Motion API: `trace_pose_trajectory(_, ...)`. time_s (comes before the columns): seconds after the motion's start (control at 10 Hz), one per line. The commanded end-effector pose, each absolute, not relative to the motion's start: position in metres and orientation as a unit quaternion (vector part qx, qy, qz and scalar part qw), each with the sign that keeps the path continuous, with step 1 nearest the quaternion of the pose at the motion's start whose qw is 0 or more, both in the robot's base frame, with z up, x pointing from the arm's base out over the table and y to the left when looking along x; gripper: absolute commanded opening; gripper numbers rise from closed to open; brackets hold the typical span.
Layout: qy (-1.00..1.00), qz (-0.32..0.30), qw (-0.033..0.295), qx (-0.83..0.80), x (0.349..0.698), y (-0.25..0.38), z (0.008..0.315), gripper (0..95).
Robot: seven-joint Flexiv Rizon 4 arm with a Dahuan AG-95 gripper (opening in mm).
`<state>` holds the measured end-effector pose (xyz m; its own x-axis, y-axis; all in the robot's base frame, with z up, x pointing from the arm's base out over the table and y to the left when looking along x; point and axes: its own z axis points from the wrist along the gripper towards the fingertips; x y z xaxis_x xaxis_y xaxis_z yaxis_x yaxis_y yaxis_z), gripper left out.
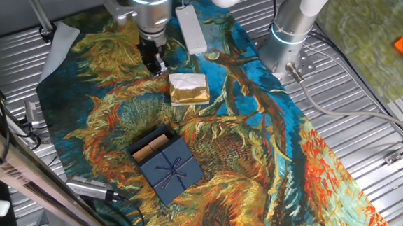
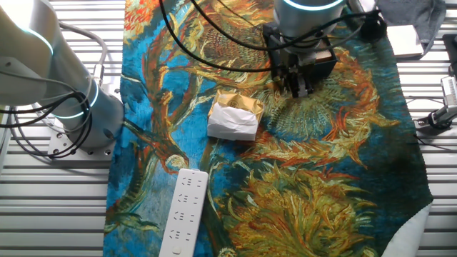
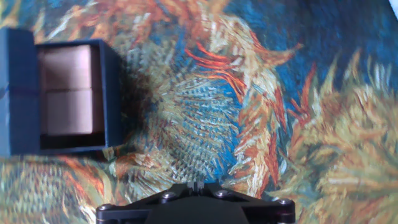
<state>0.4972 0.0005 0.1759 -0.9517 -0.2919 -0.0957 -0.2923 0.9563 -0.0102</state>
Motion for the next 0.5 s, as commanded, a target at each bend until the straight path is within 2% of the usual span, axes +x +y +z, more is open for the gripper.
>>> trace_pose_trajectory(0.1,0.97,-0.003,0.054,-0.239,0.4975,-0.0008,0.1772,0.0)
trace_pose_trajectory(0.5,0.965,0.018,0.033,-0.261,0.4986,-0.0012,0.1746,0.0)
